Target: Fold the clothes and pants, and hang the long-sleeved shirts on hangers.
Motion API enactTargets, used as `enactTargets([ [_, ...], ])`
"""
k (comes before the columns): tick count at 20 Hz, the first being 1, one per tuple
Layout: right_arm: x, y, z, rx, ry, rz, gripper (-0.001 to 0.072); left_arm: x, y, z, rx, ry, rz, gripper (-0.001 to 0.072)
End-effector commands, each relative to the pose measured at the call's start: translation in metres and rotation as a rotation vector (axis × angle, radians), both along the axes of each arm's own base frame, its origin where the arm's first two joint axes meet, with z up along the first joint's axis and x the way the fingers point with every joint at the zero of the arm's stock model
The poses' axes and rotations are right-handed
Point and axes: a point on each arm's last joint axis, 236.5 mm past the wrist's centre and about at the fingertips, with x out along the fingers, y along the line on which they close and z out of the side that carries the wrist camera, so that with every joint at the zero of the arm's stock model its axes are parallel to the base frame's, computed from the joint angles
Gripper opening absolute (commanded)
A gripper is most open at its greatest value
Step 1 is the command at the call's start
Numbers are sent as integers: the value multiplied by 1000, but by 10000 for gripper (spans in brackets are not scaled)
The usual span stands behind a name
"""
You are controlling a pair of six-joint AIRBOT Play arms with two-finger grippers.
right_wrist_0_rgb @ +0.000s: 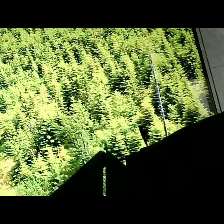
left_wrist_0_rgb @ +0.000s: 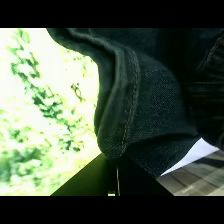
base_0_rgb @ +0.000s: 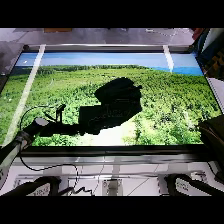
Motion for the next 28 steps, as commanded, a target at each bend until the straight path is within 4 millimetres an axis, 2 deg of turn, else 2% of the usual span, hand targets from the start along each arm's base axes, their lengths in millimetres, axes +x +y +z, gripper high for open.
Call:
enactTargets([
  [1,18,23,5,73,-74,68,50,7,33,9,154,-52,35,19],
  [3,35,63,4,219,-121,170,51,7,40,14,186,-69,35,20],
  [6,38,162,-26,520,-46,438,50,7,37,15,185,-71,28,21],
  [9,22,250,-89,664,116,611,50,6,33,15,182,-72,17,22],
  [12,8,332,-150,639,188,764,51,6,33,15,181,-72,18,23],
  [15,0,418,-183,630,160,849,51,6,33,15,181,-72,17,23],
  [16,1,442,-190,658,141,823,87,6,33,15,182,-72,17,23],
  [17,2,465,-197,693,125,780,244,6,34,14,185,-73,15,23],
  [18,2,480,-206,721,126,742,348,6,36,14,194,-73,13,23],
  [22,-9,521,-238,806,224,664,368,5,39,12,210,-74,2,23],
  [24,-10,539,-242,886,266,634,481,5,39,12,210,-74,2,23],
  [26,-13,554,-244,956,321,605,493,5,39,12,210,-74,2,23],
  [28,-18,559,-253,980,389,550,493,5,39,12,210,-74,2,23],
])
